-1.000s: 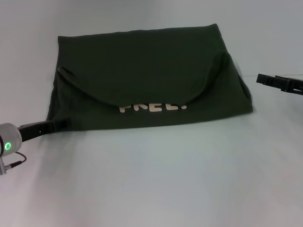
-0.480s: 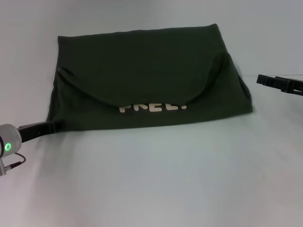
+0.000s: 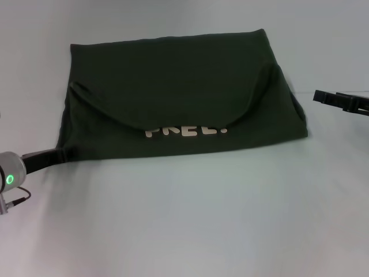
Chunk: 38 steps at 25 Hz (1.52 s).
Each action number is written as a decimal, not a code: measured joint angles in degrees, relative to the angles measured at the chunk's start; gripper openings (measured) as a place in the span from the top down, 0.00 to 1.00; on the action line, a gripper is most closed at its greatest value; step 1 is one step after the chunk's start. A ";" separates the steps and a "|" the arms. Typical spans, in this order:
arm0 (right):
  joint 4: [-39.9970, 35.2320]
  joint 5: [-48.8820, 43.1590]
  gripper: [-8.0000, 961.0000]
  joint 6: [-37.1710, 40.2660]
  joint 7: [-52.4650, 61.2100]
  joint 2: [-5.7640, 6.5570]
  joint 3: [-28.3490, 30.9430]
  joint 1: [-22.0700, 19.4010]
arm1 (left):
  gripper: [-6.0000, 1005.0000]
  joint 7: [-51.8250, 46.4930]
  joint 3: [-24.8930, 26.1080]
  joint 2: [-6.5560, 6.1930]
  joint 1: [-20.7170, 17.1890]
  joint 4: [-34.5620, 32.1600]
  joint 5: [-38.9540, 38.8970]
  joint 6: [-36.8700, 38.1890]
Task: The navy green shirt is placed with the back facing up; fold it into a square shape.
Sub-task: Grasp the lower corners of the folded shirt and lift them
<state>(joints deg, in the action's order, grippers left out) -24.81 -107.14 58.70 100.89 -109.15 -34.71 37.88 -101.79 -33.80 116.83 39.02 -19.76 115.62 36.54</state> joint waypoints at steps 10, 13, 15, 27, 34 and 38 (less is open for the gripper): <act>-0.16 0.00 0.20 0.12 0.25 0.17 0.00 -0.05 | 0.81 0.08 -0.11 0.27 0.45 0.49 0.08 -1.40; -0.16 -0.36 0.20 0.09 0.39 0.17 0.00 -0.01 | 0.87 0.10 -0.13 0.27 0.57 0.53 0.03 -1.38; -0.17 -0.77 0.20 0.09 0.91 0.18 0.00 0.11 | 0.92 0.10 -0.13 0.26 0.62 0.53 -0.10 -1.33; -3.34 -22.51 0.20 0.08 23.90 2.62 -3.18 7.16 | 0.97 -0.09 0.16 0.14 0.71 0.21 -0.31 -1.06; -3.13 -31.07 0.20 -2.93 30.52 2.46 -7.81 11.01 | 0.97 -0.18 -0.02 0.15 0.80 0.13 -0.32 -0.77; -2.64 -32.23 0.20 -5.35 31.22 1.61 -10.29 11.90 | 0.97 -0.18 0.03 0.23 0.80 0.23 -0.31 -0.77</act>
<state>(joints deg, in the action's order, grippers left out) -27.45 -139.37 53.36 132.11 -107.53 -45.00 49.78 -101.97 -33.77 117.06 39.82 -19.54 115.31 35.77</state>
